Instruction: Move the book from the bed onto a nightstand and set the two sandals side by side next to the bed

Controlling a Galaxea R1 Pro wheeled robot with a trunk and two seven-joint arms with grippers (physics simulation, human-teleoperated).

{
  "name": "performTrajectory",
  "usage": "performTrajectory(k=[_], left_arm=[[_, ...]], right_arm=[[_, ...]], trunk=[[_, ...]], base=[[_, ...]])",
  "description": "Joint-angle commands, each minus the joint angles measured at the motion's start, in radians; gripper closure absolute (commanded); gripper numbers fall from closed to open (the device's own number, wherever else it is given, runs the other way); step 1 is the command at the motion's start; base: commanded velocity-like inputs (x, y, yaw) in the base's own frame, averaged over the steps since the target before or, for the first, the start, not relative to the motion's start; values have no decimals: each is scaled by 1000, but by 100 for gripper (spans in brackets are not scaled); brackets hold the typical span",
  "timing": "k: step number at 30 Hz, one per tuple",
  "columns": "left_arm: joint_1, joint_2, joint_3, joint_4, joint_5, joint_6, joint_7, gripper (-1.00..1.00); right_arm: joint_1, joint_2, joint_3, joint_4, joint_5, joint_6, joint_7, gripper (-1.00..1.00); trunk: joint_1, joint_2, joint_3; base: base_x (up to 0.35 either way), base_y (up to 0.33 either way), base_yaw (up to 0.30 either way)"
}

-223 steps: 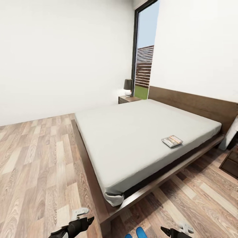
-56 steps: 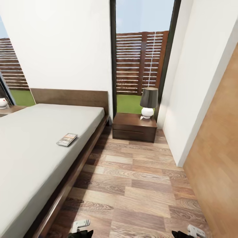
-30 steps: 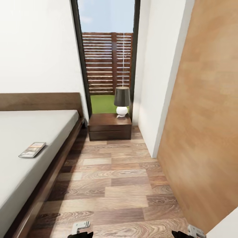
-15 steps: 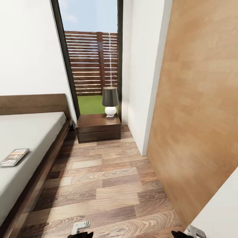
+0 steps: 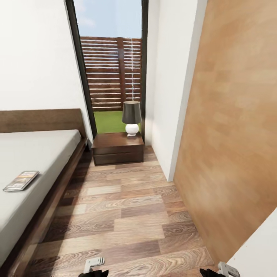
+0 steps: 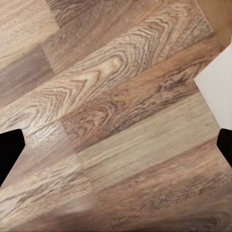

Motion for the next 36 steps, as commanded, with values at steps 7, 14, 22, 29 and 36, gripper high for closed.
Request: performTrajectory(k=[7,14,22,29,36], left_arm=[[-1,0,1,2,8,-2,-4,-100],[-1,0,1,2,8,-2,-4,-100],[-1,0,1,2,8,-2,-3,-100],[-1,0,1,2,8,-2,-5,-100],[-1,0,2,2,8,-2,-5,-100]], right_arm=[[0,-1,8,0,-10,-1,4,-100],[-1,-1,8,0,-10,-1,4,-100],[0,0,8,0,-10,-1,4,-100],[0,0,8,0,-10,-1,4,-100],[0,0,8,0,-10,-1,4,-100]], trunk=[[0,0,-1],[0,0,-1],[0,0,-1],[0,0,-1],[0,0,-1]], base=[[80,-111,133],[26,-36,12],[2,-113,1],[102,-11,0],[219,-1,0]])
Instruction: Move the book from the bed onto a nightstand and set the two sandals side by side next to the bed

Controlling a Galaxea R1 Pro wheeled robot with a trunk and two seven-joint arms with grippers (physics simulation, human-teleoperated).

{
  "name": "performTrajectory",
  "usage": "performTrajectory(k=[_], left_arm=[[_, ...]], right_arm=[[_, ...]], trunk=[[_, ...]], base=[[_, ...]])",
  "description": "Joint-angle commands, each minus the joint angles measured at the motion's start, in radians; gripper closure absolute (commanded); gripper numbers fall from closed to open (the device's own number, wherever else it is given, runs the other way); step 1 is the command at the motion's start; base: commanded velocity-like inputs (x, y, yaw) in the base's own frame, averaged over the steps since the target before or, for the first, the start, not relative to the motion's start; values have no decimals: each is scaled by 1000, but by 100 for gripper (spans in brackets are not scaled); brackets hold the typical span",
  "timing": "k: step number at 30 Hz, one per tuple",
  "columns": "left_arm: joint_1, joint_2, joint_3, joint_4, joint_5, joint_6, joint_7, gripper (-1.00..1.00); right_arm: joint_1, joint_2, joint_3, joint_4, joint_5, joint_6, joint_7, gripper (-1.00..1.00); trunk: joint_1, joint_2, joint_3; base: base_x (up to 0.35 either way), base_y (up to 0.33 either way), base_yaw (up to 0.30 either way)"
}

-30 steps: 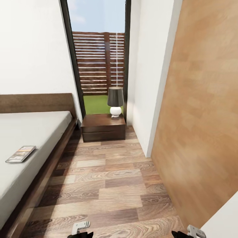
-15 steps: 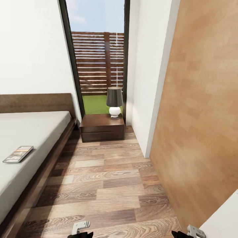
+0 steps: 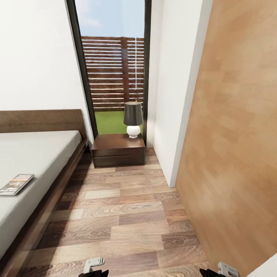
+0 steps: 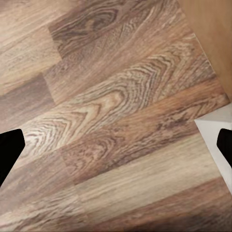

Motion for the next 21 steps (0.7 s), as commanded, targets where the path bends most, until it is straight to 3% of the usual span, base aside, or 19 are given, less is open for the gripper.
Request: performTrajectory(k=[1,15,21], left_arm=[[-1,0,1,1,8,-2,-4,-100],[-1,0,1,1,8,-2,-4,-100],[-1,1,1,1,8,-2,-4,-100]], right_arm=[[-1,-1,8,1,-11,-1,3,-100],[-1,0,8,1,-12,-1,3,-100],[-1,0,8,1,-12,-1,3,-100]], trunk=[[0,0,-1],[0,0,-1],[0,0,-1]], base=[[53,0,0],[15,0,0],[225,0,0]])
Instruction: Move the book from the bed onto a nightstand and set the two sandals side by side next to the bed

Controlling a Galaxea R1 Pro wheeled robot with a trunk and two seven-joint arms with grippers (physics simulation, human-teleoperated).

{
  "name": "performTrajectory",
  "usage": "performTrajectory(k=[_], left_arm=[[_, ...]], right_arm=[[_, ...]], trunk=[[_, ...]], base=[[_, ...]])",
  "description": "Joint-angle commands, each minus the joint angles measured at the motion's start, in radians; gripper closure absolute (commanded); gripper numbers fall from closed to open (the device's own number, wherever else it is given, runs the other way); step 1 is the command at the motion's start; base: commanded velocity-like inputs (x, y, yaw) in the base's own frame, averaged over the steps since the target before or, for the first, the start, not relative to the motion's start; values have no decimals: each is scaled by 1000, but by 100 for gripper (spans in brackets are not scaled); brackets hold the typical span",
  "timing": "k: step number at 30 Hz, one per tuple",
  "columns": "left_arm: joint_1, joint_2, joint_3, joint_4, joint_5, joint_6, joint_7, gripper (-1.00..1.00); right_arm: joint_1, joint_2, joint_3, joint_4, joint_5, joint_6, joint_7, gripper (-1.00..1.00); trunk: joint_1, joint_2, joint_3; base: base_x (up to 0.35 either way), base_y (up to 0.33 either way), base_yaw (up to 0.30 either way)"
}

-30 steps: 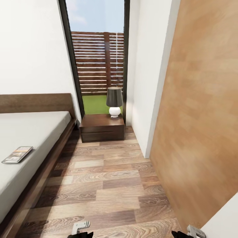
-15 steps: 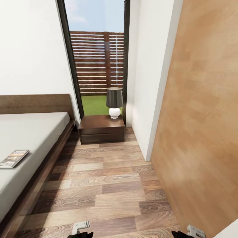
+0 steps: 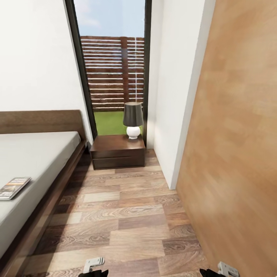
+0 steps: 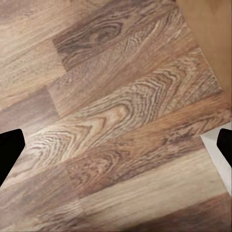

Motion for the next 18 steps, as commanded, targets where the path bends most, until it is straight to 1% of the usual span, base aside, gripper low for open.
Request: performTrajectory(k=[1,14,18], left_arm=[[-1,0,1,1,8,-2,-4,-100],[0,-1,1,1,8,-2,-4,-100],[0,-1,1,1,8,-2,-3,-100]], right_arm=[[-1,0,8,1,-11,-1,3,-100],[-1,0,9,1,-10,-1,3,-100],[-1,0,10,1,-10,-1,4,-100]], trunk=[[0,0,-1],[0,0,-1],[0,0,-1]], base=[[297,0,0],[317,0,0],[318,-50,0]])
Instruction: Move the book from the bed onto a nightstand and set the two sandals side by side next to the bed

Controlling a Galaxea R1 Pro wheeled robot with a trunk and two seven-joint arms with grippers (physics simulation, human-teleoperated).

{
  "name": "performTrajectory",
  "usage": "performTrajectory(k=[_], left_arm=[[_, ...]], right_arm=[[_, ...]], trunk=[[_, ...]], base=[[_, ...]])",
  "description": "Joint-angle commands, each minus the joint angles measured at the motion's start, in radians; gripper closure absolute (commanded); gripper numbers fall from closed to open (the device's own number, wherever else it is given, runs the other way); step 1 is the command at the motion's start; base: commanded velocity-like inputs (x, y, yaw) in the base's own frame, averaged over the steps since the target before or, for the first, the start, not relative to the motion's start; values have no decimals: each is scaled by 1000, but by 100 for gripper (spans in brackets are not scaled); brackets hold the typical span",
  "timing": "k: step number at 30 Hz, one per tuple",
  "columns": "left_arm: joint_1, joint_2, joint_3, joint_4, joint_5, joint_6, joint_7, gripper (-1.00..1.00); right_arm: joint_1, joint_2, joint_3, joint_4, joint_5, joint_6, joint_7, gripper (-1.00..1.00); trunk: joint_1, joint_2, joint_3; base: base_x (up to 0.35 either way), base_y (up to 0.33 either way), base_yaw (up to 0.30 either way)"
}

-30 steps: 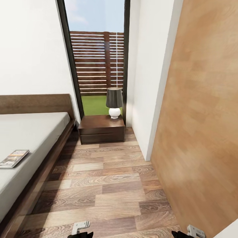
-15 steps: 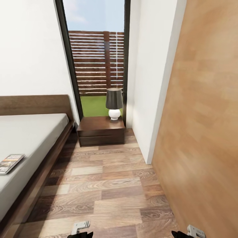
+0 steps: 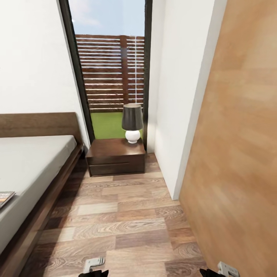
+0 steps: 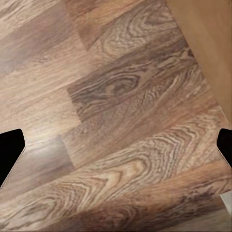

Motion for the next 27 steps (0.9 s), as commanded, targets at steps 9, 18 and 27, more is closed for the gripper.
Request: performTrajectory(k=[9,18,27], left_arm=[[0,0,0,1,8,-2,-4,-100],[-1,0,1,2,8,-2,-4,-100],[0,0,1,3,8,-2,-4,-100]], right_arm=[[-1,0,9,1,-11,-1,3,-100],[-1,0,9,1,-10,-1,3,-100],[-1,0,9,1,-10,-1,3,-100]], trunk=[[0,0,-1],[0,0,-1],[0,0,-1]], base=[[305,-113,76],[301,-14,2],[301,0,106]])
